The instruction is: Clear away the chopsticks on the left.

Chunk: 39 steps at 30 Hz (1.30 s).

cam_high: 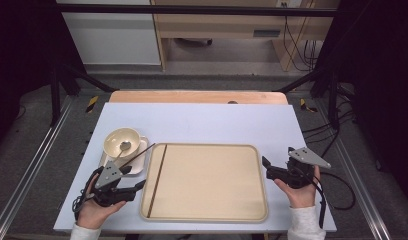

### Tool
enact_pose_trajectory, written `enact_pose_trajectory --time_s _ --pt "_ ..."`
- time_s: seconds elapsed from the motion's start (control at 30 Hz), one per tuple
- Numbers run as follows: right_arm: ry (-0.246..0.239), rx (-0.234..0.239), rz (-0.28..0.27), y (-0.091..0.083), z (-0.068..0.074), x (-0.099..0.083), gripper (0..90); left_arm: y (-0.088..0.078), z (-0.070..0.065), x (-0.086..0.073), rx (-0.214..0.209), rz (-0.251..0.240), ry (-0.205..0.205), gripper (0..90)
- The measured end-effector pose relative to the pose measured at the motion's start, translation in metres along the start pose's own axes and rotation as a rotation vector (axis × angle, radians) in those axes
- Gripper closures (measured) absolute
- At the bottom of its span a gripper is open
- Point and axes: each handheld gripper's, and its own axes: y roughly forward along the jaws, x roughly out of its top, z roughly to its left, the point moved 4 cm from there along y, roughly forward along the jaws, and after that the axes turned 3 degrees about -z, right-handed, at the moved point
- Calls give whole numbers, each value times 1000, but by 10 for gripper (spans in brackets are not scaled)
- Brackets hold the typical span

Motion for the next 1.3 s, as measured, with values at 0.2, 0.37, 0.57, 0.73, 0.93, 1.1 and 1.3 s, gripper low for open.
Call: enact_pose_trajectory --time_s 0.2,0.37,0.57,0.73,0.93,1.1,1.3 --pt "-7 -2 0 0 0 0 68 -4 11 -8 18 30 -1 341" --pt "-12 -4 3 1 -1 -1 68 -8 27 -18 47 55 -26 368" --pt "-13 -4 7 2 0 -1 68 -8 45 -27 77 72 -67 409" --pt "-12 -2 8 2 0 -2 69 -7 56 -31 107 67 -88 447" --pt "-16 0 10 3 1 -2 69 -2 64 -31 129 89 -79 515" --pt "-16 0 10 3 1 -2 69 5 73 -33 149 113 -81 573" --pt "-19 -3 13 4 1 -2 69 13 77 -36 150 145 -67 634"
